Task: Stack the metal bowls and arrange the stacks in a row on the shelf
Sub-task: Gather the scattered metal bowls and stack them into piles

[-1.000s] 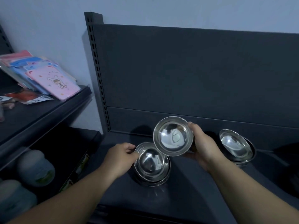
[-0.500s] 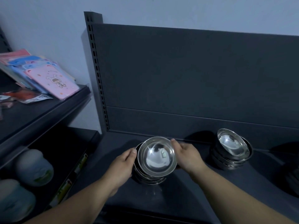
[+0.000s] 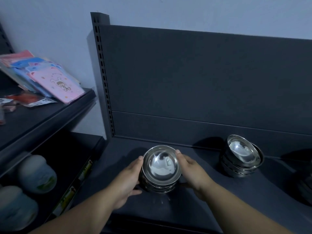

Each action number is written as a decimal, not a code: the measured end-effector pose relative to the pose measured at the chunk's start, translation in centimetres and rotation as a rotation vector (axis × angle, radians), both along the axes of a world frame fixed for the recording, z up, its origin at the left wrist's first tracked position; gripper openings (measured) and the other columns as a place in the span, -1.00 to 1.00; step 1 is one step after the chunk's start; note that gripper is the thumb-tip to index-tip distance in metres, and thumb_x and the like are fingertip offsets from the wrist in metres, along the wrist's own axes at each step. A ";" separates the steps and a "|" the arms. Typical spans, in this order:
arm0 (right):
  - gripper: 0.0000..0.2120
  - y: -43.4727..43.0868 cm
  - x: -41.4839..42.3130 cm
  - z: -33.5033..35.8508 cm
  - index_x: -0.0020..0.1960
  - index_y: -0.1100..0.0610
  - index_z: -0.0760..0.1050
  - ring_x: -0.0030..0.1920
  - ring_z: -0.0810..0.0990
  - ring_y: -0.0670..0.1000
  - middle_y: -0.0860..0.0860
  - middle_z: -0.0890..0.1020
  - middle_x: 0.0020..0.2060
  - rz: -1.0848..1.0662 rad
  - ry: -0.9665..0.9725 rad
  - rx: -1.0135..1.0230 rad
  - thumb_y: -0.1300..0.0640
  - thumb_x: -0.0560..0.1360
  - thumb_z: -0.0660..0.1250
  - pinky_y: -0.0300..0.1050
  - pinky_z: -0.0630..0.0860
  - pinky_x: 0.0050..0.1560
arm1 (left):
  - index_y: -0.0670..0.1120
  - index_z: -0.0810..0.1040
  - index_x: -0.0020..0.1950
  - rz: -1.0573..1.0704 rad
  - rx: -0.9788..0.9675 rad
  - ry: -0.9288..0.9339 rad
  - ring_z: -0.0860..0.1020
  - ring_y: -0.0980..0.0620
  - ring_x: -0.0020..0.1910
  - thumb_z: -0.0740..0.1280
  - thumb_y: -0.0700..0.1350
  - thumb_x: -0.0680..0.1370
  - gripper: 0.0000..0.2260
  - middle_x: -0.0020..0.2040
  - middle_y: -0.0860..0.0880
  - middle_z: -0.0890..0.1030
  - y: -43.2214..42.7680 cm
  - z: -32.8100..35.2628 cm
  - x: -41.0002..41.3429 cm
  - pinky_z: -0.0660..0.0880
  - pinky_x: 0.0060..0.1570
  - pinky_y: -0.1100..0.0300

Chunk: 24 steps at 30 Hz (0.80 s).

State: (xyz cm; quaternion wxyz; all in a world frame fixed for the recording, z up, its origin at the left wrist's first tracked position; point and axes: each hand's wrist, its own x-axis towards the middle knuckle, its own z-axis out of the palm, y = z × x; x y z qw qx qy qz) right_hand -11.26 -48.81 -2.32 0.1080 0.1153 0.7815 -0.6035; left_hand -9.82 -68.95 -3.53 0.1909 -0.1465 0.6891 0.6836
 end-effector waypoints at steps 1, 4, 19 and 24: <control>-0.59 0.0 0.4 0.0 0.15 -0.17 0.56 0.11 0.62 -0.05 -0.16 0.67 0.06 0.017 -0.029 -0.042 -0.38 0.47 0.21 0.10 0.58 0.20 | 0.27 0.20 0.47 -0.021 0.001 -0.009 0.41 -0.12 0.32 0.10 0.33 0.55 -0.50 0.22 0.18 0.36 0.0 -0.1 0.2 0.47 0.28 -0.08; -0.73 0.0 1.4 -0.4 0.16 -0.22 0.50 0.07 0.67 0.02 -0.11 0.70 0.05 0.083 -0.118 -0.123 -0.25 0.49 0.31 0.05 0.64 0.03 | 0.37 0.25 0.32 -0.097 0.024 -0.027 0.45 -0.07 0.23 0.16 0.37 0.48 -0.58 0.20 0.19 0.39 0.0 -0.2 0.8 0.48 0.27 -0.06; -0.76 0.3 8.0 0.6 0.19 -0.11 0.52 -0.05 0.72 -0.09 -0.08 0.72 0.00 -0.083 0.061 -0.243 -0.01 0.53 0.38 -0.17 0.62 -0.20 | 0.32 0.29 0.38 -0.239 0.038 0.212 0.54 0.14 0.17 0.40 0.11 0.48 -0.48 0.24 0.17 0.54 1.3 0.5 4.5 0.55 0.10 0.14; -0.76 2.8 11.9 1.3 0.19 -0.15 0.54 0.04 0.71 0.00 -0.08 0.72 0.03 -0.159 0.086 -0.249 -0.06 0.53 0.36 0.15 0.63 0.12 | 0.35 0.24 0.41 -0.264 0.002 0.319 0.55 0.21 0.15 0.43 0.07 0.47 -0.41 0.28 0.19 0.50 3.9 1.9 7.4 0.56 0.05 0.17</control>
